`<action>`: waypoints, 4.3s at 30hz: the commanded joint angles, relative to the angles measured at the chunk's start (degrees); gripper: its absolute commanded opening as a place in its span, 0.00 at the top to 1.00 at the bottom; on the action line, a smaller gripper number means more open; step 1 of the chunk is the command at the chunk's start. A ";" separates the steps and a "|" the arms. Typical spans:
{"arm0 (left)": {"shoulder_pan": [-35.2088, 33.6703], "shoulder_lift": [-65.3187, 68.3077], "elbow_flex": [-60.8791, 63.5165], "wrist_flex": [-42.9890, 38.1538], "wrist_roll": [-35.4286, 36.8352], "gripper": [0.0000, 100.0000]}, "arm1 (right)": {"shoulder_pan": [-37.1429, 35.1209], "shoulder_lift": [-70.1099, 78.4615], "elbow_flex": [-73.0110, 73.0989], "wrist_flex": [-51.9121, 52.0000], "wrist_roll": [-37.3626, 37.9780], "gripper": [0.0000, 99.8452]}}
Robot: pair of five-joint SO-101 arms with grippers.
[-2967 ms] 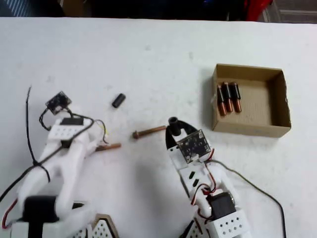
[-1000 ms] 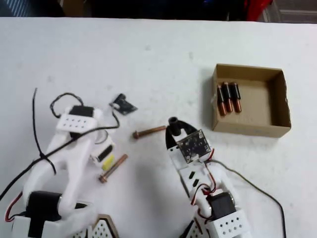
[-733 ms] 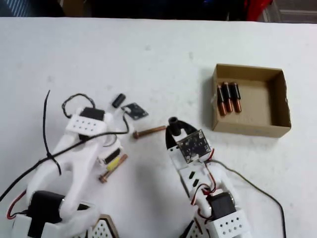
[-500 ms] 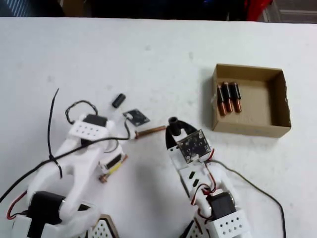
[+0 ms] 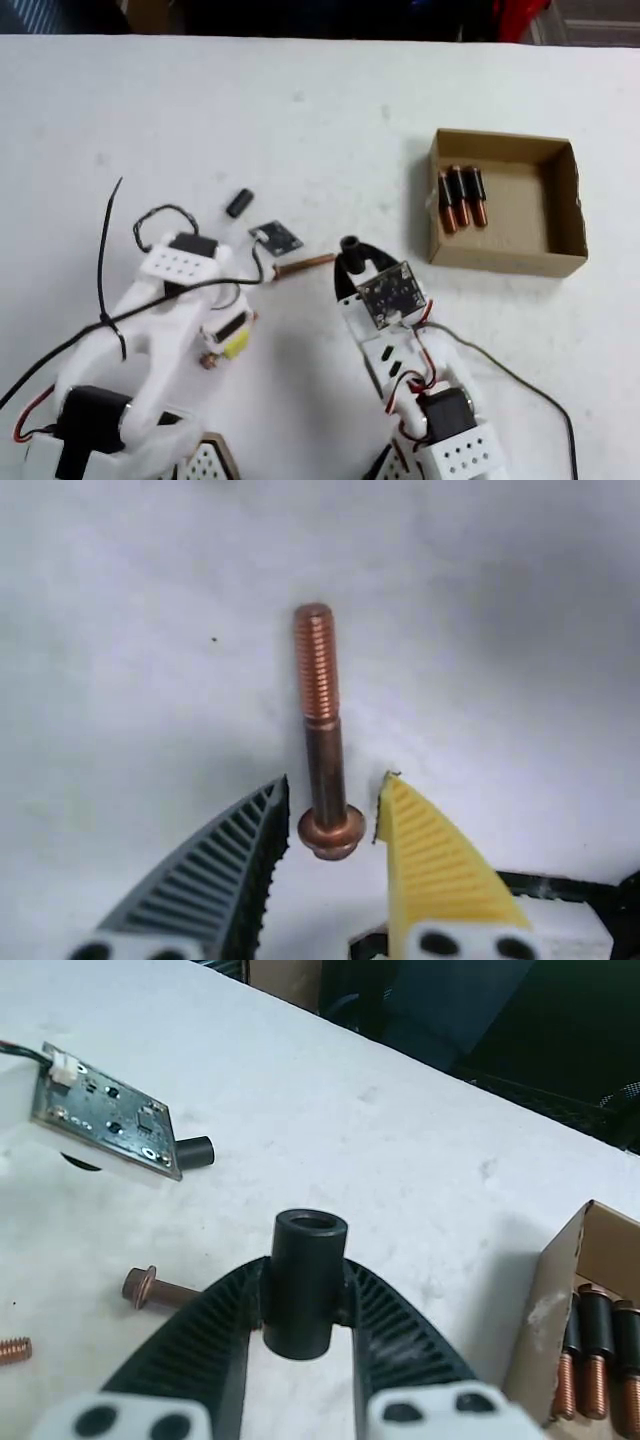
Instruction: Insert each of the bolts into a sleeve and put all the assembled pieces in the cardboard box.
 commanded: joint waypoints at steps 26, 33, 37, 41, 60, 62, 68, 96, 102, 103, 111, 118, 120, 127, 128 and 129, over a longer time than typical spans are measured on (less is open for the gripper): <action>0.04 -1.80 6.51 -9.93 -4.48 0.97 | 0.48 -0.48 1.32 0.04 -0.26 0.98; 0.04 -2.15 1.85 -10.99 -4.57 0.98 | 0.48 -0.48 1.32 0.04 -0.26 0.98; -0.75 -1.89 -4.92 -6.86 -4.57 0.98 | 0.48 -0.48 1.32 0.04 -0.26 0.98; -3.91 -1.71 -8.97 -5.80 -10.29 0.98 | 0.48 -0.48 1.32 0.04 -0.26 0.98; -10.86 17.63 -18.99 -11.08 -28.66 0.98 | 0.40 -0.48 1.32 0.04 -0.26 0.98; -10.86 19.56 -20.57 -11.08 -30.24 0.98 | 0.48 -0.48 1.32 0.04 -0.26 0.98; -10.95 20.62 -21.27 -11.52 -34.29 0.98 | 0.48 -0.48 1.32 0.04 -0.26 0.98; -13.05 20.53 -19.25 -14.68 -45.10 0.85 | 0.48 -0.48 1.32 0.04 -0.26 0.98; -12.97 20.35 -19.34 -14.59 -45.01 0.85 | 0.48 -0.48 1.32 0.04 -0.26 0.98; -12.97 20.35 -19.34 -14.59 -45.01 0.85 | 0.48 -0.48 1.32 0.04 -0.26 0.98; -12.26 16.22 -22.33 -7.21 -45.01 0.85 | 0.40 -0.48 1.32 0.04 -0.26 0.98; -9.36 7.43 -22.42 -2.73 -39.12 0.85 | 0.40 -0.48 1.32 0.04 -0.26 0.98; -8.22 5.14 -22.68 -1.32 -34.46 0.85 | 0.40 -0.48 1.32 0.04 -0.26 0.98; -5.32 -0.84 -22.77 4.13 -19.25 0.85 | 0.40 -0.48 1.32 0.04 -0.26 0.98; -5.23 -1.54 -22.77 4.40 -16.18 0.85 | 0.40 -0.48 1.32 0.04 -0.26 0.98; -5.14 -2.15 -22.77 4.31 -12.48 0.85 | 0.40 -0.48 1.32 0.04 -0.26 0.98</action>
